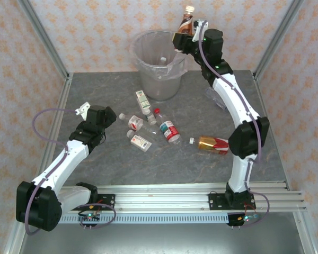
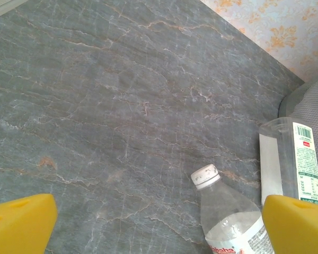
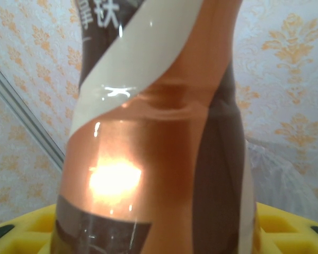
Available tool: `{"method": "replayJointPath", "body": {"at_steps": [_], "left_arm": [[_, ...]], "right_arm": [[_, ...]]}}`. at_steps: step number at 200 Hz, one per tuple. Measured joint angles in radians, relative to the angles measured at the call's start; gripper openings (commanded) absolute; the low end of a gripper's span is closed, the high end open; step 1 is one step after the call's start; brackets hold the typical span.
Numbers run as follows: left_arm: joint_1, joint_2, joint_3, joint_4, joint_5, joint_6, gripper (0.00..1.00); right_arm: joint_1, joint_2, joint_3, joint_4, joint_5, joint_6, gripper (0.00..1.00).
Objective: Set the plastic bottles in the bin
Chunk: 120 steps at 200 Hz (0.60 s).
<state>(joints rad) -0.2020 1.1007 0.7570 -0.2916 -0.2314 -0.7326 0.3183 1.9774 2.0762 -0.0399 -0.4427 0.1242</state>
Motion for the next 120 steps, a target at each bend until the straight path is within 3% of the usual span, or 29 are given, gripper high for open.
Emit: {"method": "replayJointPath", "body": {"at_steps": [62,120], "left_arm": [[0.002,0.000,0.000,-0.014,0.000,0.001,1.00],[0.007,0.000,0.000,-0.020,-0.001,0.007,1.00]], "right_arm": [[0.006,0.292,0.379,-0.107,-0.030,0.005,0.41],[0.016,0.378,0.454,-0.209,-0.056,-0.029,0.41]]}}
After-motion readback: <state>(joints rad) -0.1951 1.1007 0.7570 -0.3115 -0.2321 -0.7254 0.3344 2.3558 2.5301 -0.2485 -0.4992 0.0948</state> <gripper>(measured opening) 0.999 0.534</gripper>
